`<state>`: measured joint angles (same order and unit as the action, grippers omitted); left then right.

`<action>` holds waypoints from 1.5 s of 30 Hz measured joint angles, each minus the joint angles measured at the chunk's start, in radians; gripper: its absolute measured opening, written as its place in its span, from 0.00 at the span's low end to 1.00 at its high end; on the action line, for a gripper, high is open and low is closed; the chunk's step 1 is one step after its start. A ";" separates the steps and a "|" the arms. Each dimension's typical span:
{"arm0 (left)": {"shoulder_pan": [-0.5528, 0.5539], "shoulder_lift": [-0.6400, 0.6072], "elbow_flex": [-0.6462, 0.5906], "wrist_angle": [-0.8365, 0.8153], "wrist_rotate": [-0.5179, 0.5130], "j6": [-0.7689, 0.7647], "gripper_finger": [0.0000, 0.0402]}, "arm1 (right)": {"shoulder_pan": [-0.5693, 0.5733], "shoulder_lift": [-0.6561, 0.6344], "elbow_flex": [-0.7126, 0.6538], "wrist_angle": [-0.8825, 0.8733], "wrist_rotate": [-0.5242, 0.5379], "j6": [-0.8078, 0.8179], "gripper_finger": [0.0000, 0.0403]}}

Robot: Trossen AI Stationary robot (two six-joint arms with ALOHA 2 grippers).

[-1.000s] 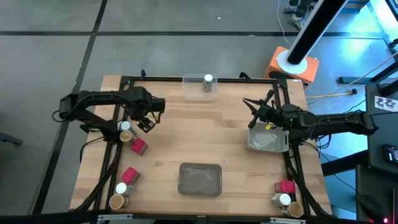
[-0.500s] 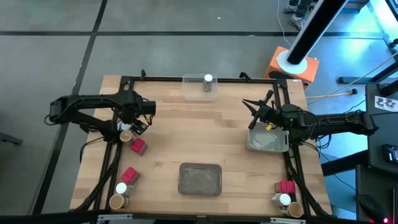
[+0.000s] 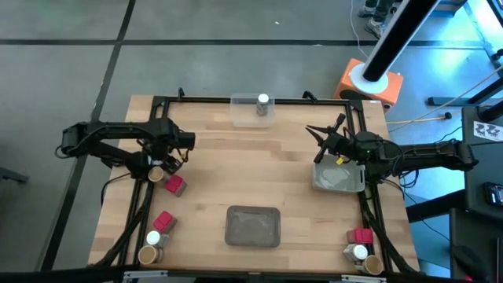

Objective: Sort spices by type
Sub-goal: Put the white seasoning bottle into the transparent bin

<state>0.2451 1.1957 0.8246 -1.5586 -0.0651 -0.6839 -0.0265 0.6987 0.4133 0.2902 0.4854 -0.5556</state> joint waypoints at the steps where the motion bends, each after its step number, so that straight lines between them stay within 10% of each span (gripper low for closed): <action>1: 0.000 0.000 0.000 -0.001 0.000 0.002 0.62 | 0.000 0.000 0.000 0.000 0.000 0.000 0.08; 45: 0.000 0.002 0.058 0.086 0.000 0.024 0.62 | 0.000 0.000 0.000 0.000 0.000 0.000 0.08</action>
<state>0.2447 1.1976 0.8829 -1.4722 -0.0655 -0.6597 -0.0267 0.6985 0.4133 0.2901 0.4851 -0.5560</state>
